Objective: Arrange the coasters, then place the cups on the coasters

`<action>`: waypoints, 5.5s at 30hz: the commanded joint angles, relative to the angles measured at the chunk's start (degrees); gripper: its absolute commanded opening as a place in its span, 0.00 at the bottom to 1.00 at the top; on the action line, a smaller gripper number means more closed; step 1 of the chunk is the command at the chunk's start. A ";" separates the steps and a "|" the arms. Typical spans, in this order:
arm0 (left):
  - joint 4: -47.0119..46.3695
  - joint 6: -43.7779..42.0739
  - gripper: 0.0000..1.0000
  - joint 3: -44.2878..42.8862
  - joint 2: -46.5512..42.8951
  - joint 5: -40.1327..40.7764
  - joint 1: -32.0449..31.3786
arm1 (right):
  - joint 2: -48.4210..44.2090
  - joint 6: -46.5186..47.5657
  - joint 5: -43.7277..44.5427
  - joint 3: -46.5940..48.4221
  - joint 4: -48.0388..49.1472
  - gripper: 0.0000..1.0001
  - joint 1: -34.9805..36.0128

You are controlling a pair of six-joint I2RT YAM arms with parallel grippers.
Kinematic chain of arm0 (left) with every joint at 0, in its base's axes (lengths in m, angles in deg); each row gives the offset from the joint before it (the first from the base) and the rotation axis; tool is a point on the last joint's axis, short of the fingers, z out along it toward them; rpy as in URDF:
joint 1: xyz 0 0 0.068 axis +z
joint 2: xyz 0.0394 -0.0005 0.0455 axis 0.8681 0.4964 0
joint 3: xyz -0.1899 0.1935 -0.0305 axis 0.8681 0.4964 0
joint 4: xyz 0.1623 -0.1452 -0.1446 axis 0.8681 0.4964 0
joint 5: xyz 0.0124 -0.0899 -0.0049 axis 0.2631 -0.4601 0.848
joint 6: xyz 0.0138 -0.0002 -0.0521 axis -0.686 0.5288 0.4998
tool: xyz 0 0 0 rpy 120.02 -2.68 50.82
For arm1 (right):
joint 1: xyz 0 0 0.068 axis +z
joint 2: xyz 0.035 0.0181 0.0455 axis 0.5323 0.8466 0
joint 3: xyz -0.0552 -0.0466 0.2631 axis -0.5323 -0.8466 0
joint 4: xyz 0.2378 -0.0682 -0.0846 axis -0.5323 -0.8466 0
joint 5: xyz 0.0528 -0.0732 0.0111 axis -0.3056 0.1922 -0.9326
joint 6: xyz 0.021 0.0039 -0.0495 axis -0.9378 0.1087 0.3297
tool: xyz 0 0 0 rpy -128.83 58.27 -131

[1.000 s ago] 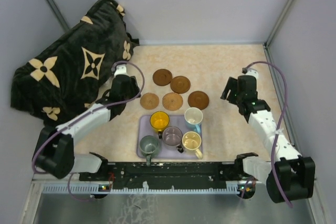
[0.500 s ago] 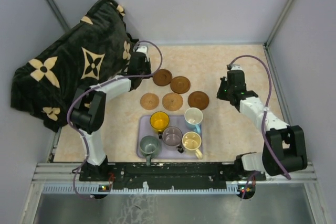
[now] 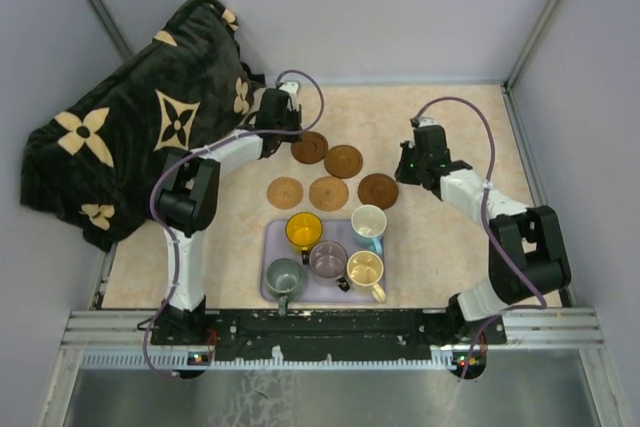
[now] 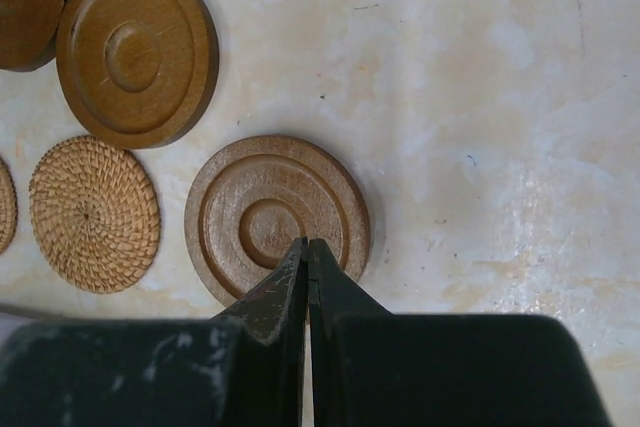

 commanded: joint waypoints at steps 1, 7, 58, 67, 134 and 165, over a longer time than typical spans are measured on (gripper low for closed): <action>2.98 -1.69 0.00 -2.54 1.98 -3.83 0.34 | 1.42 -0.98 -3.05 1.97 2.85 0.00 0.82; 4.67 -2.52 0.00 -3.19 3.78 -7.79 0.20 | 4.19 -1.34 -5.62 1.20 3.78 0.00 2.44; 21.70 4.81 0.00 13.69 -4.66 -0.76 12.69 | 23.39 -4.69 6.60 18.08 -5.01 0.00 -10.63; 19.62 4.62 0.00 16.64 -10.31 -2.03 12.69 | 20.05 -3.64 4.04 16.05 -2.10 0.00 -10.74; 17.81 4.02 0.31 12.04 -5.44 -10.00 -1.45 | 26.01 -0.82 8.04 20.87 -19.78 0.04 17.49; 20.33 4.46 0.32 3.79 0.59 -8.31 2.81 | 36.18 0.91 11.79 39.70 -24.53 0.04 1.43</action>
